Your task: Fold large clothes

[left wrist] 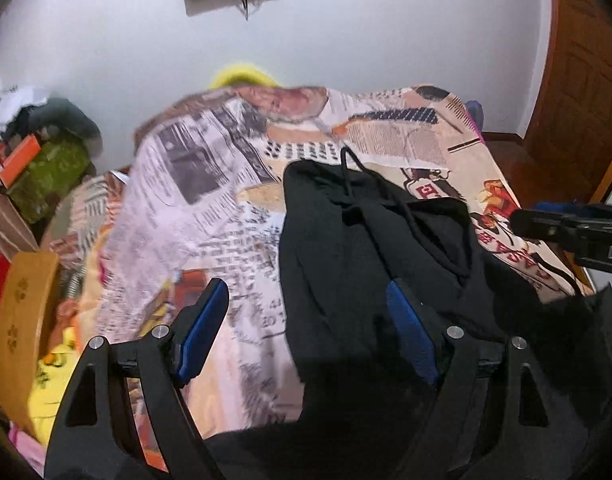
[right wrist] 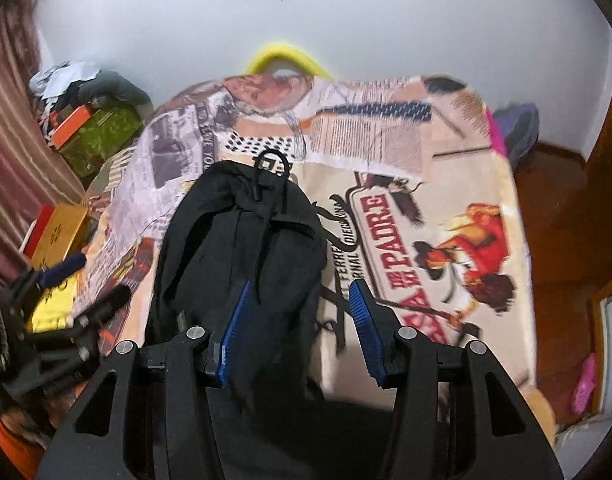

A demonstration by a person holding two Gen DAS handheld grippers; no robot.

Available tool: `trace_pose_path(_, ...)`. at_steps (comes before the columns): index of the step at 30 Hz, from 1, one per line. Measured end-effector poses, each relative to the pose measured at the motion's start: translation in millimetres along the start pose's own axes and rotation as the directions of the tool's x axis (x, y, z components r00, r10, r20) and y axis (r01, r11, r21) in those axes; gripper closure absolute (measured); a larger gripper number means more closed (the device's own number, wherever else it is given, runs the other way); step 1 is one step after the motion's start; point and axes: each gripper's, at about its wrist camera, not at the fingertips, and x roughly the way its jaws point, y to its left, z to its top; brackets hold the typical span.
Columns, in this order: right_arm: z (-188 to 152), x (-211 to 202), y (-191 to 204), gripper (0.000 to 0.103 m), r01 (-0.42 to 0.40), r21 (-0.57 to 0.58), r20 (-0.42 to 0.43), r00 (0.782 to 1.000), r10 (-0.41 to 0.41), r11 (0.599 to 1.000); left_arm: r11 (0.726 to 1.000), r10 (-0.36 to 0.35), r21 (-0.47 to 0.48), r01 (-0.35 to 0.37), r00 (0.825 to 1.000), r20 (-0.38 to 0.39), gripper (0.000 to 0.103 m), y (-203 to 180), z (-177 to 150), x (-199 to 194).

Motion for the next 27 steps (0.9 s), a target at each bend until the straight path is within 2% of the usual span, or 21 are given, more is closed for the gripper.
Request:
trace_pose_path(4,6,41,-14,0.057,-0.014,0.092,-0.068,0.997,0.020,0.996,0.996,-0.018,-0.084,0.013,0.998,-0.066,0.034,11,0,41)
trace_pose_path(6,8,59,-22,0.057,-0.022,0.135,-0.099,0.994,0.035,0.991,0.990,-0.060,-0.134,0.047,0.993,-0.098,0.038,17,-1,58)
trace_pose_path(9,8,76,-28,0.060,-0.055,0.174,-0.118,0.990,0.076,0.983,0.976,-0.129,-0.190,0.105,0.985,-0.116,0.054,21,-6,74)
trace_pose_path(11,8,78,-28,0.079,-0.098,0.187,-0.123,0.985,0.122,0.977,0.966,-0.175,-0.213,0.149,0.978,-0.109,0.066,21,-9,77)
trace_pose_path(12,7,75,-27,0.085,-0.113,0.186,-0.121,0.983,0.137,0.976,0.967,-0.173,-0.208,0.149,0.979,-0.106,0.069,19,-9,76)
trace_pose_path(14,5,66,-20,0.090,-0.097,0.143,-0.108,0.988,0.113,0.985,0.977,-0.150,-0.173,0.129,0.982,-0.113,0.085,14,-8,73)
trace_pose_path(17,2,42,-9,0.092,-0.071,0.065,-0.067,0.995,0.075,0.995,0.993,-0.089,-0.086,0.079,0.989,-0.117,0.090,4,-7,58)
trace_pose_path(19,0,25,-5,0.093,-0.082,0.039,-0.044,0.996,0.084,0.996,0.997,-0.070,-0.045,0.066,0.993,-0.091,0.091,2,-5,40)
trace_pose_path(27,-29,-75,25,0.093,-0.117,-0.102,0.059,0.991,0.124,0.988,0.994,-0.100,0.053,0.098,0.995,0.022,0.092,-10,-8,-65)
